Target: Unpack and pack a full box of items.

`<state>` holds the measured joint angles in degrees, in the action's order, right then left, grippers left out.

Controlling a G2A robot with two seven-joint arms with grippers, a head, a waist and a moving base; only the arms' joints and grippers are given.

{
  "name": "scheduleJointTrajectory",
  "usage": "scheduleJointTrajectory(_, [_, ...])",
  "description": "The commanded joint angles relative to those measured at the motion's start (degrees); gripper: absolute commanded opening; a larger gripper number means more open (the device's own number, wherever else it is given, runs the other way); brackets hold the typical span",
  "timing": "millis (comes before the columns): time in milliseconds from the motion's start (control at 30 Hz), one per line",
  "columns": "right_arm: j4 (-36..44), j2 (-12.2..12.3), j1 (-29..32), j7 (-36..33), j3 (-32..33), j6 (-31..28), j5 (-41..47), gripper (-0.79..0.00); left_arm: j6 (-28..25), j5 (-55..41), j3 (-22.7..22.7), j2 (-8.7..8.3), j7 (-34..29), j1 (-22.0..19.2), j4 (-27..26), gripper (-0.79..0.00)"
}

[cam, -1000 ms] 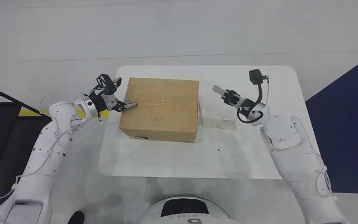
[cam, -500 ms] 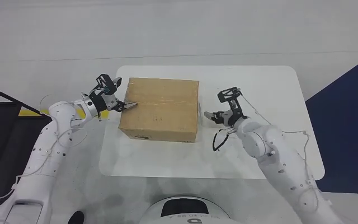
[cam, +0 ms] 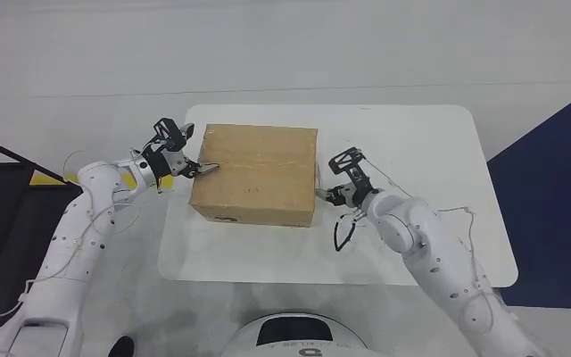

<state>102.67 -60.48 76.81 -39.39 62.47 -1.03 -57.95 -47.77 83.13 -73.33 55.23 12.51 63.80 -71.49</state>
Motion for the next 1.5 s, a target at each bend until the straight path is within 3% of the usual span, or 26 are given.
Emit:
scheduleJointTrajectory(0, [-1.9, -0.3, -0.8, 1.3, -0.8, -0.6, 1.2, 0.0, 0.0, 0.0, 0.0, 0.0, 0.0, 0.0, 0.0, 0.0])
scheduleJointTrajectory(167, [-6.6, -1.3, -3.0, 3.6, -2.8, -0.6, 2.8, 0.0, 0.0, 0.0, 0.0, 0.0, 0.0, 0.0, 0.0, 0.0])
scheduleJointTrajectory(533, [-14.5, -3.7, -5.9, 16.9, -3.0, 0.1, 17.0, 0.0, 0.0, 0.0, 0.0, 0.0, 0.0, 0.0, 0.0, 0.0])
scheduleJointTrajectory(800, [-11.8, -4.3, -4.3, 23.2, -1.1, 1.7, 20.1, 0.0, 0.0, 0.0, 0.0, 0.0, 0.0, 0.0, 0.0, 0.0])
scheduleJointTrajectory(1033, [-5.5, -4.3, -1.9, 24.4, -0.6, 7.4, 14.0, 0.0, 0.0, 0.0, 0.0, 0.0, 0.0, 0.0, 0.0, 0.0])
scheduleJointTrajectory(1200, [-0.3, -4.7, -1.4, 23.1, -2.2, 16.0, 6.3, 0.0, 0.0, 0.0, 0.0, 0.0, 0.0, 0.0, 0.0, 0.0])
scheduleJointTrajectory(1467, [6.3, -6.4, -6.5, 15.5, -9.2, 26.4, -8.0, 0.0, 0.0, 0.0, 0.0, 0.0, 0.0, 0.0, 0.0, 0.0])
